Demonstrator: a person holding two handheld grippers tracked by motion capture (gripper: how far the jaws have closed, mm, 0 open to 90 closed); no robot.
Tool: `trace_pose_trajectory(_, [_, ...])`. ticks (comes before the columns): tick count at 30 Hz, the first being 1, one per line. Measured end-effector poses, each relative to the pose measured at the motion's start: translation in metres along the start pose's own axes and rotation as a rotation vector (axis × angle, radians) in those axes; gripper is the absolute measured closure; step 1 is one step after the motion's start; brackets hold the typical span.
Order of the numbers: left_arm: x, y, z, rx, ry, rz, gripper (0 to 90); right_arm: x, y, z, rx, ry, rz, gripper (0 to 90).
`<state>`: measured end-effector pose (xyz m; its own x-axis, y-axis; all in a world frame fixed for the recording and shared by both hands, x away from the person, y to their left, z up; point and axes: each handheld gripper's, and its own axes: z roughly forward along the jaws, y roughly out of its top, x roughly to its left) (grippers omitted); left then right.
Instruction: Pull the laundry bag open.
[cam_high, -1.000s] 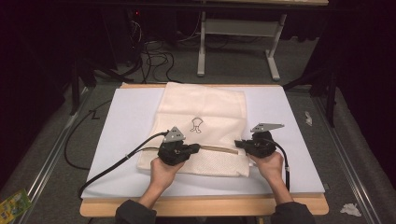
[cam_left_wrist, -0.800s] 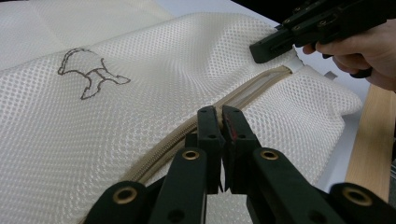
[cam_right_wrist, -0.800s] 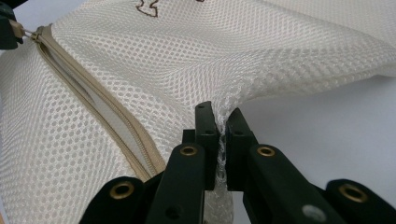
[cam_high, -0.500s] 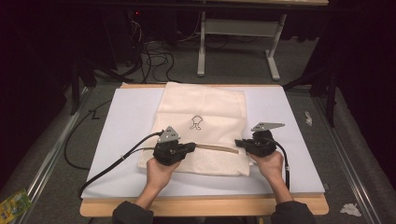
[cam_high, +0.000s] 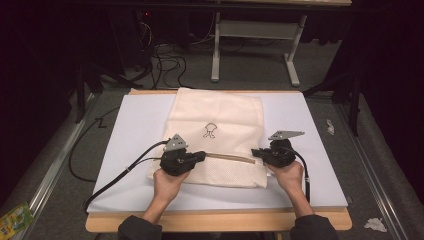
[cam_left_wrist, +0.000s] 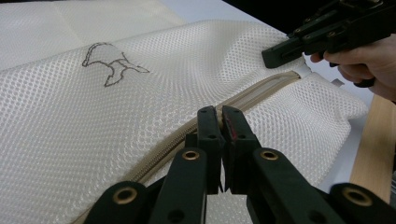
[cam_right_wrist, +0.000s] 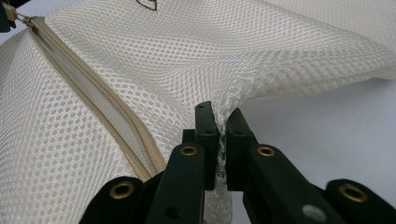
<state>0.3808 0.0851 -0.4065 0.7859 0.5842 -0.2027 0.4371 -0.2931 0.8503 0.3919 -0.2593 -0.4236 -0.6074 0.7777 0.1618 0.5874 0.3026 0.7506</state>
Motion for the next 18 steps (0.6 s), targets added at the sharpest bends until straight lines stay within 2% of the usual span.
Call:
trace_pose_trajectory(7, [0.005, 0.005, -0.006, 0.006, 0.007, -0.010, 87.2, -0.002, 0.004, -0.003, 0.002, -0.004, -0.006, 88.6])
trace_pose_trajectory(9, [0.004, 0.005, -0.006, 0.011, 0.011, -0.005, 87.2, -0.002, 0.006, -0.004, 0.000, -0.005, -0.002, 88.6])
trace_pose_trajectory(10, [0.003, 0.004, -0.007, 0.001, 0.029, 0.010, 87.2, -0.002, 0.008, -0.005, 0.002, -0.012, -0.014, 88.6])
trace_pose_trajectory(12, [0.002, 0.004, -0.008, -0.010, 0.044, 0.023, 87.2, -0.001, 0.009, -0.005, 0.001, -0.011, -0.003, 88.6])
trace_pose_trajectory(18, [0.001, 0.002, -0.007, -0.011, 0.055, 0.032, 87.2, -0.005, 0.012, -0.004, 0.014, -0.025, -0.014, 88.6])
